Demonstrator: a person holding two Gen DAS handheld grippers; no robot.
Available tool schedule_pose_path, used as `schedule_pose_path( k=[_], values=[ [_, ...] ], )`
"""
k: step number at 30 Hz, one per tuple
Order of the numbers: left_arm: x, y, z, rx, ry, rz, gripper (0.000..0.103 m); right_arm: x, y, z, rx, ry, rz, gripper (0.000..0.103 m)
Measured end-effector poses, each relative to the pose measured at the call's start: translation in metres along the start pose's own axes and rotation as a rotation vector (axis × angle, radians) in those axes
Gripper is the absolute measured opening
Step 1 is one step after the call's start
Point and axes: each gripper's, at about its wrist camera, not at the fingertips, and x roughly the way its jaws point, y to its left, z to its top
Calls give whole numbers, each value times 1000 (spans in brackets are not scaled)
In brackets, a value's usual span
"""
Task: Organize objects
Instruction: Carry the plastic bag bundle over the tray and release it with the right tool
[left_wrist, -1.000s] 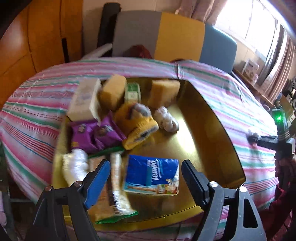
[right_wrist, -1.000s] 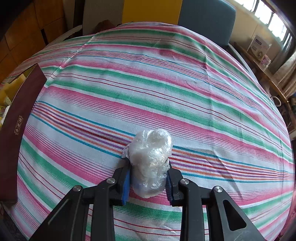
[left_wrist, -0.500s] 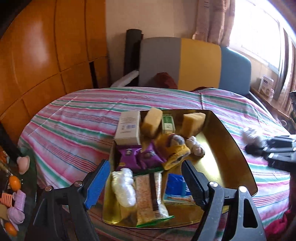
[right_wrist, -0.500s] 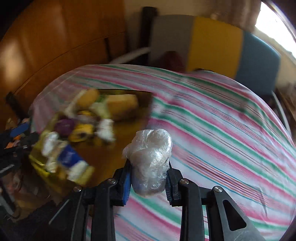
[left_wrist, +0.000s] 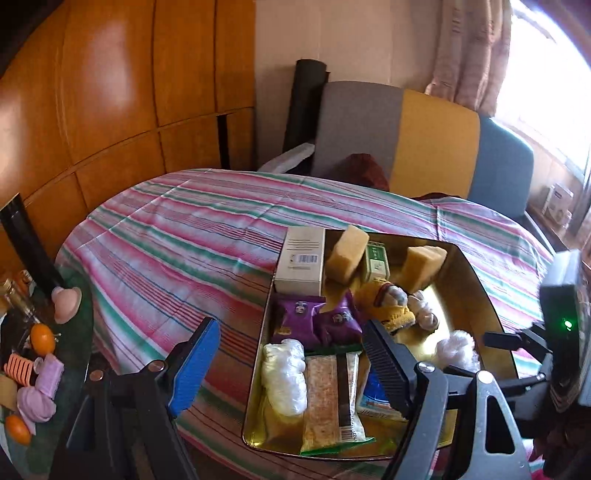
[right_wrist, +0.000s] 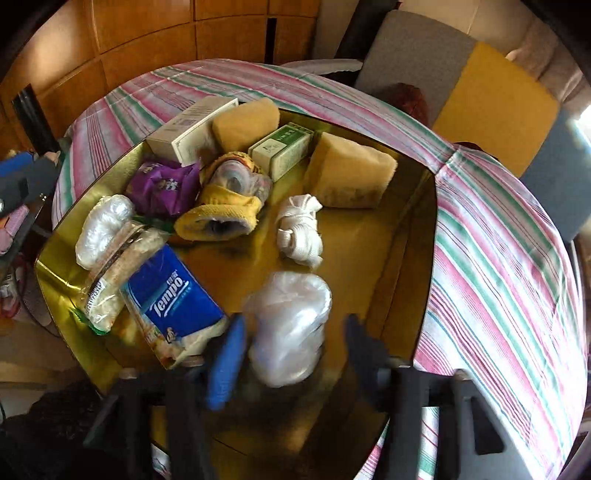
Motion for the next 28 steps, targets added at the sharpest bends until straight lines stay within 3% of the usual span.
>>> schedule_pose_path(
  k=[7, 15, 24, 28],
  values=[
    [-9, 0, 0, -3, 6, 63, 81, -32, -5, -11, 75, -120, -16, 77],
    [-23, -4, -6, 6, -14, 65, 75, -68, 8, -19, 186, -279, -18, 81],
    [-37, -11, -10, 35, -92, 57, 70, -74, 27, -28, 192, -311, -34, 84],
    [-38, -11, -10, 36, -92, 47, 70, -72, 30, -28, 188, -308, -34, 84]
  ],
)
